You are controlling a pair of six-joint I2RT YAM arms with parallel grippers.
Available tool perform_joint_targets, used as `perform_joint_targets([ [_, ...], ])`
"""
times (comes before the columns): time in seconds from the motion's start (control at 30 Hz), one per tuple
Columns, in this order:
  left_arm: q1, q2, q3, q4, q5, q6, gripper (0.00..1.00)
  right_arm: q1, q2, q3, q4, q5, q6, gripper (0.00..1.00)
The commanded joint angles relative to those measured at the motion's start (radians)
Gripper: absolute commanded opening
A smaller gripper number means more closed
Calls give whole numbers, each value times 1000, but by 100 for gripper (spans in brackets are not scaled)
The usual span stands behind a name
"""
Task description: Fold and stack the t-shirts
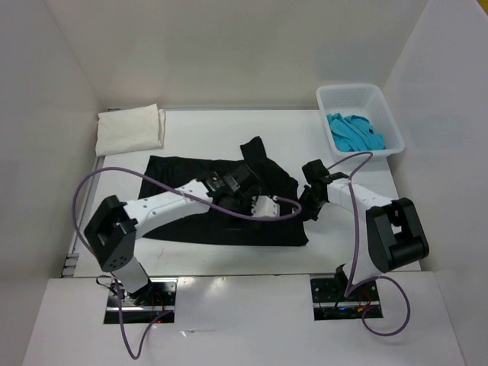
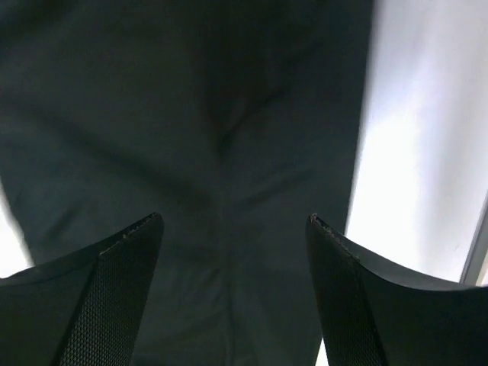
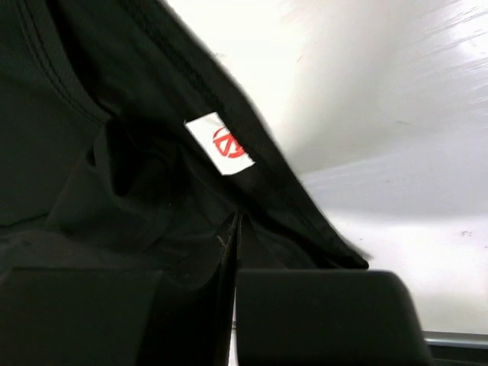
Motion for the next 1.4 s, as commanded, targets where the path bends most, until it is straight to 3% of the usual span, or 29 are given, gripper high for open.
perform_joint_targets([
  [0.0,-51,54,-8,157,75,5,82,-33,-40,-14,38,54,24,0],
  [0.27,-142,198,-52,397,-54,-18,83,-225,-113,-37,38,2,3,4],
  [0.4,-142,207,-86,434,-63,6,89,-236,-123,-37,38,2,-8,6],
  [0.73,-142,260,-123,498,-186,38,91,-236,-123,-37,47,-18,-17,7],
  [1.0,-142,260,-80,450,-207,29,91,-236,-123,-46,56,-37,-36,7],
  [1.3,-142,198,-36,324,-51,29,92,-236,-104,-46,56,-49,-45,7],
  [1.37,-142,198,-36,324,-51,29,96,-236,-95,-46,56,-58,-45,7],
])
